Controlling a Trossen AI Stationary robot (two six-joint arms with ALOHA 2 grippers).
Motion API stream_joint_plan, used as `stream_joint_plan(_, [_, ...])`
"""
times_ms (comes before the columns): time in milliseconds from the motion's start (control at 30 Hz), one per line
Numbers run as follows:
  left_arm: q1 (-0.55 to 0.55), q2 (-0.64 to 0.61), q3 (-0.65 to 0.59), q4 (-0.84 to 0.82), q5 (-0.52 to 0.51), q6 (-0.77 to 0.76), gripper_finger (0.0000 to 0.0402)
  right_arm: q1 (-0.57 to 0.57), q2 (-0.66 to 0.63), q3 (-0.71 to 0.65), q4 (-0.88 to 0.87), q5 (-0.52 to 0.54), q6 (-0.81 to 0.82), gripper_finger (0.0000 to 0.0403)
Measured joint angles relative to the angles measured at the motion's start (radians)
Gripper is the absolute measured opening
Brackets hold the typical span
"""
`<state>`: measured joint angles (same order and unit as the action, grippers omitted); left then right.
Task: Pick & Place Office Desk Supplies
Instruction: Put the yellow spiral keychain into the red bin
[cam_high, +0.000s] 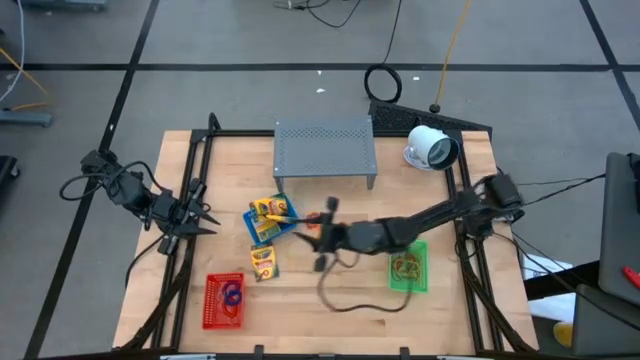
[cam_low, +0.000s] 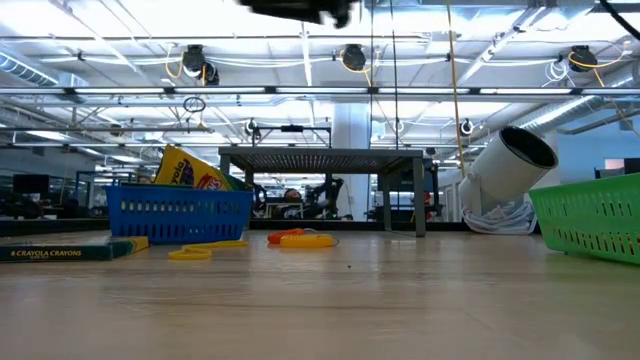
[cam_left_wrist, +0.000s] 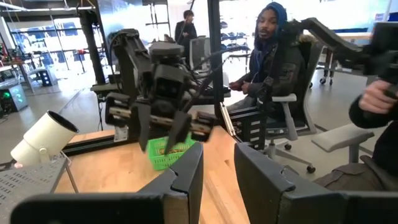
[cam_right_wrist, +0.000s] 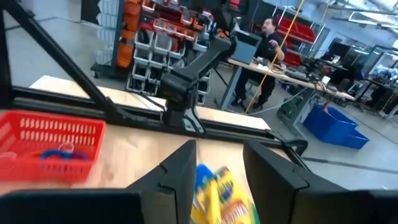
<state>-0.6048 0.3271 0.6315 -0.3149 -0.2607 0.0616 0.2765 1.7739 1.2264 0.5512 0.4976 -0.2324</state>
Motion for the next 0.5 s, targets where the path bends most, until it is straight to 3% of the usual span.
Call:
stream_joint_plan(133, [0.0, 0.0, 0.0, 0.002, -0.001, 0.007, 0.0102, 0.0, -0.154, -0.135, -0.054, 0.0, 0.021, 0.0125])
stream_joint_plan(333, [0.0, 0.0, 0.0, 0.005, -0.002, 0.008, 0.0102, 0.002, -0.299, -0.157, -0.317, -0.004, 0.061, 0.0125])
stream_joint_plan(500, [0.0, 0.0, 0.0, 0.004, -0.003, 0.008, 0.0102, -0.01, -0.333, -0.157, -0.421, -0.119, 0.061, 0.0125])
